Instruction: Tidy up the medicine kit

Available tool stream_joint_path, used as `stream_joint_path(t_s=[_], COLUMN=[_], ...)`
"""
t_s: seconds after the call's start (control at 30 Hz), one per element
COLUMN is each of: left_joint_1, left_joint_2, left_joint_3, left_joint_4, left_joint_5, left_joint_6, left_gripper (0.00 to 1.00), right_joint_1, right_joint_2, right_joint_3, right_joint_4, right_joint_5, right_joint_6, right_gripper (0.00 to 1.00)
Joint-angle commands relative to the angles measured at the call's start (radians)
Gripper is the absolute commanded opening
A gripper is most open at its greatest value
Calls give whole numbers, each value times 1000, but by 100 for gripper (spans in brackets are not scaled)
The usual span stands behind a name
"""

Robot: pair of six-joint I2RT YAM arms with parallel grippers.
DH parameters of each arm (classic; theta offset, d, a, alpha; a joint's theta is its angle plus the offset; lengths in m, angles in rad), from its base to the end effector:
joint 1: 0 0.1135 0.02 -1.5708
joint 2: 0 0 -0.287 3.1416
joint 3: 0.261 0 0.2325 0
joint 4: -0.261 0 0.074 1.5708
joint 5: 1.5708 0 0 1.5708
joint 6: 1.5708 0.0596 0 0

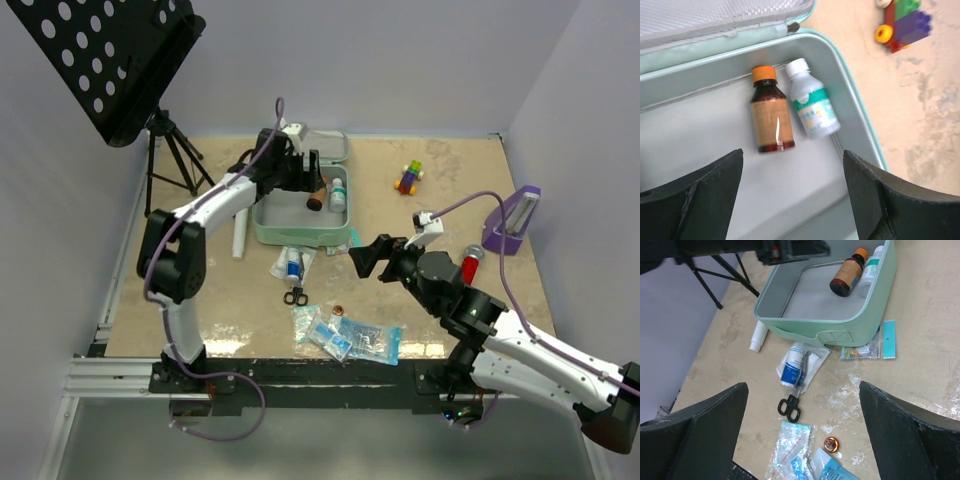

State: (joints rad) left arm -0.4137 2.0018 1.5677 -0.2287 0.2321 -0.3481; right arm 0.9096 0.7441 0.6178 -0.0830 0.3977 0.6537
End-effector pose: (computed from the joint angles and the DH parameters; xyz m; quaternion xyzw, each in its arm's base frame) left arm 0.4276 -0.2027 0.2530 0.0800 0.8905 -0.2585 0.3657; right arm 0.1198 0.1164 0.3123 0.0261 0.7714 0.3257 0.5460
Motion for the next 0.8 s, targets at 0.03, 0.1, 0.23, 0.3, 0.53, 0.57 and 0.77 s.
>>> stream_joint_path(t_s=[0.03, 0.1, 0.23, 0.3, 0.53, 0.57, 0.77], left_joint_1=[-7, -17, -80, -144, -238, -237, -241], left_joint_2=[-360, -460, -665, -747, -821, -810, -700], left_joint_3=[-200, -341, -576, -659, -842, -850, -830], left_joint_4=[32, 17, -21, -49, -21, -6, 66], left_joint_5=[-146, -207, -316, -371, -386, -379, -341], left_joint_6=[-49, -69, -80, -95, -180, -186, -195], left_gripper=[84, 83, 82, 82, 80, 80, 72], right_joint_1=[2, 2, 2, 2, 2, 2, 2], right_joint_2=[-26, -35, -58, -58, -35, -31, -32], right_joint_3=[-9, -24, -33, -32, -32, -33, -39], right_joint_4=[3, -1, -3, -4, 2, 2, -1], right_joint_5=[-2, 3, 0, 3, 3, 3, 0], right_joint_6=[12, 17, 21, 20, 30, 30, 41], right_gripper=[98, 98, 98, 98, 98, 98, 98])
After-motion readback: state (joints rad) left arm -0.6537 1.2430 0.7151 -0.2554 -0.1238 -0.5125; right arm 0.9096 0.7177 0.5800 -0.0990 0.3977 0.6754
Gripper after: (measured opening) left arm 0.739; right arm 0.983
